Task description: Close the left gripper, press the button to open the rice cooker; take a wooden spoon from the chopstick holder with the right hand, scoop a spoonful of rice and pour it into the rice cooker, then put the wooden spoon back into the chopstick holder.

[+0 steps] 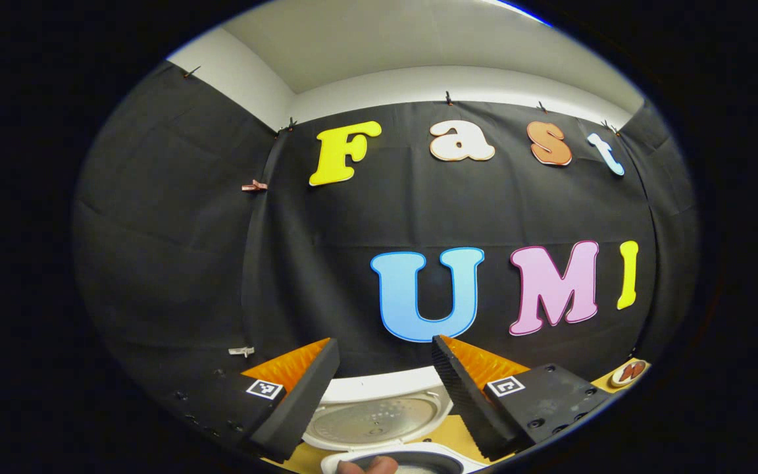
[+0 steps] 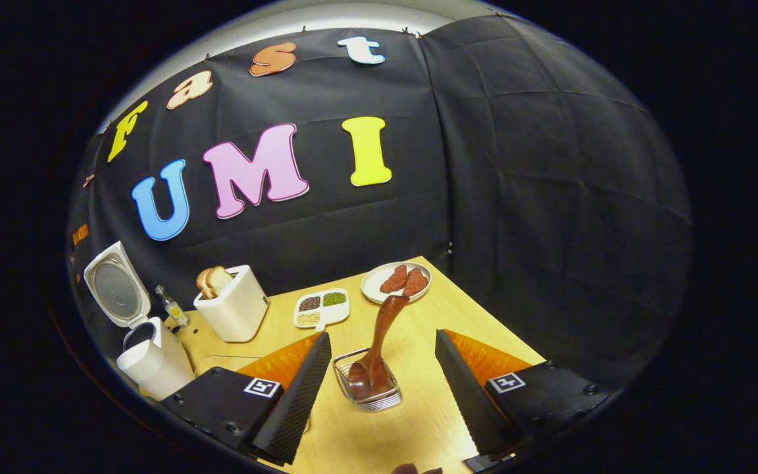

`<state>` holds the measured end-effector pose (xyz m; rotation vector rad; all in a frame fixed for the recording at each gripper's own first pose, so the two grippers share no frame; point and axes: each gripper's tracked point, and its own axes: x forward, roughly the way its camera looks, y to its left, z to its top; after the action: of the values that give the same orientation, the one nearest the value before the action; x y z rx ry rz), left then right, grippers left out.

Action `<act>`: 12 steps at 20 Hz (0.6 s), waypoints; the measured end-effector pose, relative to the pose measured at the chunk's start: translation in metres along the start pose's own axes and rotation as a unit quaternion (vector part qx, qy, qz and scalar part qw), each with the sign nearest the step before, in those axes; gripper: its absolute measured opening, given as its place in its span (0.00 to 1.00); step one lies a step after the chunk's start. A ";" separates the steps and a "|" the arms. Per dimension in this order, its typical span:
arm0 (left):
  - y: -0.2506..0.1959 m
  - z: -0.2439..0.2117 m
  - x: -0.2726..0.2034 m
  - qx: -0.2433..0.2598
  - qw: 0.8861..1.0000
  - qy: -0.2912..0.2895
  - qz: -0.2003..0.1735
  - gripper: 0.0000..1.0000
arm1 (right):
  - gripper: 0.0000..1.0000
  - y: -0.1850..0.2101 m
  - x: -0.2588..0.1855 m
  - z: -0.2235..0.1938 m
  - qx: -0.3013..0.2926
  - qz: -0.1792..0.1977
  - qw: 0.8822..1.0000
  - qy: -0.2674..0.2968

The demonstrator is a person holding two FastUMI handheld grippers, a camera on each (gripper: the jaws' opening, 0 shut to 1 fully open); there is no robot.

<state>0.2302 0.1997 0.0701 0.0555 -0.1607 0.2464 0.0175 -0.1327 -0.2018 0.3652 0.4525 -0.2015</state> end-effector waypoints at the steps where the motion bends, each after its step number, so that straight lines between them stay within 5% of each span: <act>1: 0.003 -0.004 0.010 0.006 1.000 -0.001 -0.002 0.97 | 0.98 0.008 -0.008 0.000 0.002 0.003 1.000 -0.003; 12: 0.014 -0.083 0.078 0.009 0.997 0.081 -0.005 0.96 | 0.98 0.058 -0.054 -0.009 0.021 0.001 1.000 -0.011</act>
<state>0.3137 0.2381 0.0018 0.0534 0.0040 0.2408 -0.0181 -0.0702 -0.1674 0.4037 0.4275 -0.2137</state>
